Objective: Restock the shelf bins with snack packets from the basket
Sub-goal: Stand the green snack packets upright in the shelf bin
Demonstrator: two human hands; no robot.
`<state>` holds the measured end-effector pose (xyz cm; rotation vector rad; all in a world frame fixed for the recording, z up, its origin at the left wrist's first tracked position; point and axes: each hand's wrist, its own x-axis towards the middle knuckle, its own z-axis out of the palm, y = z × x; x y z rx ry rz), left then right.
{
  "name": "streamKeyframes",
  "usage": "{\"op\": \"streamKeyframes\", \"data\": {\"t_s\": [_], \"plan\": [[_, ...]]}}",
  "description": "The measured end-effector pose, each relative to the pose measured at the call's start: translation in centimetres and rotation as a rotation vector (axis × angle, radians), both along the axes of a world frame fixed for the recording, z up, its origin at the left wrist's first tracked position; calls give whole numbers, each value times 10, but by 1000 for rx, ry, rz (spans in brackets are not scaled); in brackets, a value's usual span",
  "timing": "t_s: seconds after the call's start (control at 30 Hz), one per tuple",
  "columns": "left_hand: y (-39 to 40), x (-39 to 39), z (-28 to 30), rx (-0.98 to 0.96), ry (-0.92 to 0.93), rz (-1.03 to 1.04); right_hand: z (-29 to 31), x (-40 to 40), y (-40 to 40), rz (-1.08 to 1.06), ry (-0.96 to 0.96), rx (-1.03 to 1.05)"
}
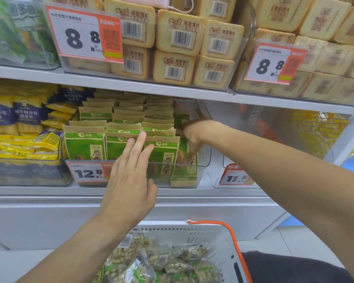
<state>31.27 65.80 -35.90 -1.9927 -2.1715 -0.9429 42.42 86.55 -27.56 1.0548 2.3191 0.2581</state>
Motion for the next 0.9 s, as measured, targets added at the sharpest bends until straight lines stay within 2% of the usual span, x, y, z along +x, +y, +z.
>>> {"op": "streamKeyframes", "data": {"t_s": [0.3,0.63,0.8,0.9], "plan": [[0,-2,-2,-3,18,-3,-9,-10,17,-14,27,-26],[0,0,-4,5,10,-5,-23,-7,26,-26,186,165],[0,1,-4,5,8,1,-40,-15,41,54,261,395],[0,0,-4,5,12,0,-45,-20,49,26,298,489]]}}
